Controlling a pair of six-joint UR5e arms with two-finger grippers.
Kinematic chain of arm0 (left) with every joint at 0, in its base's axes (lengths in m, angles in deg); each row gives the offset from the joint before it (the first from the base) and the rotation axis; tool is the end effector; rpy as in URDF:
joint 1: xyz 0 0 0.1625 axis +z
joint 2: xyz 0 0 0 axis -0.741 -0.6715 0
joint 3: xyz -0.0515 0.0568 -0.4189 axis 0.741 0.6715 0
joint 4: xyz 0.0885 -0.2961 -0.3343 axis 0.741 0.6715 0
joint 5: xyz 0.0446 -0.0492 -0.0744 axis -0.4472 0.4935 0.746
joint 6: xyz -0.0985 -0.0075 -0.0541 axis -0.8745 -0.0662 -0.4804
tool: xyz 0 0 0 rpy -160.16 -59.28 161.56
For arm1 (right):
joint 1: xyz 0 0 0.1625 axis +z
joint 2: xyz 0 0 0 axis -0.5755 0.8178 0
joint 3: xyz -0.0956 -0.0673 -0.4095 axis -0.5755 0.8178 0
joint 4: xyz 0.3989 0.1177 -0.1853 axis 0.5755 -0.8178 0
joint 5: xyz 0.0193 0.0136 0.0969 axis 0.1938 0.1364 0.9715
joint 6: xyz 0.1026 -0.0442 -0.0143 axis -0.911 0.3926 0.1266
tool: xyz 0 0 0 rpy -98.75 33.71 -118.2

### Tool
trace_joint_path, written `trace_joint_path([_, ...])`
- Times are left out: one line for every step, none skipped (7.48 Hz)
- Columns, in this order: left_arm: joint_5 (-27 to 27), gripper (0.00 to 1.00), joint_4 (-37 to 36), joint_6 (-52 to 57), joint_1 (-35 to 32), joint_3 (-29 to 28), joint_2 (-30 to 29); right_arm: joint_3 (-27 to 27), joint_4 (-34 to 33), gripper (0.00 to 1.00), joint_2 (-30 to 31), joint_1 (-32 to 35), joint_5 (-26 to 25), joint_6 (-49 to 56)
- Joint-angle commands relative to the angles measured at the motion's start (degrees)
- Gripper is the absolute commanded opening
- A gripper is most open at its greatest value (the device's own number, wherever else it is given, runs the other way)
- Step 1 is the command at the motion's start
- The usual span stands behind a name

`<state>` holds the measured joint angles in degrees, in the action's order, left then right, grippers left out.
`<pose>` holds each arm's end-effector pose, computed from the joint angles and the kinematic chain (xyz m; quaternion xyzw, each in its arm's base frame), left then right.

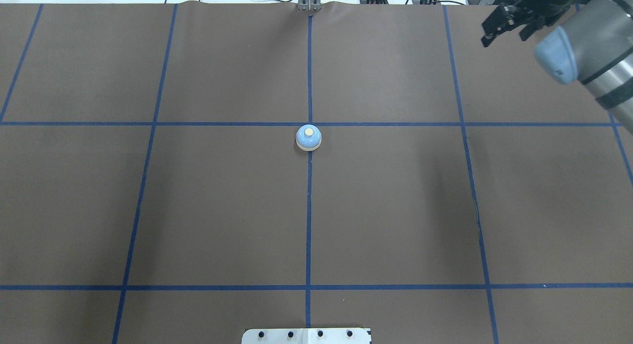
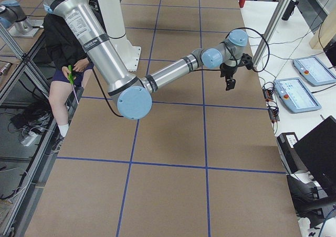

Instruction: Place and press bell with both arms

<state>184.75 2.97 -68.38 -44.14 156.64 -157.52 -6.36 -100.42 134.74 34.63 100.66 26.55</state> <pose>-0.0642 -0.4491 0.6108 0.0544 0.4095 0.0141 0.9106 -0.1977 -0.6997 0.3671 0.0885 -0.4093 -0.0958 0.9030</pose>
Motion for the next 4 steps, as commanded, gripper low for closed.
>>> trace_joint_path([0.0, 1.0, 0.1, 0.2, -0.1, 0.8, 0.3, -5.5, 0.2, 1.0, 12.1, 7.8, 0.8, 11.7])
trace_joint_path([-0.1, 1.0, 0.1, 0.1, -0.1, 1.2, 0.5, -7.0, 0.2, 1.0, 17.0, 11.1, 0.8, 17.0])
trace_joint_path([-0.6, 1.0, 0.1, 0.1, -0.1, 1.1, 0.7, -7.5, 0.3, 1.0, 20.1, 14.4, 0.9, 20.6])
trace_joint_path([-0.7, 1.0, 0.1, 0.1, -0.1, 0.9, 0.7, -8.7, 0.5, 1.0, 24.2, 16.8, 0.9, 21.4])
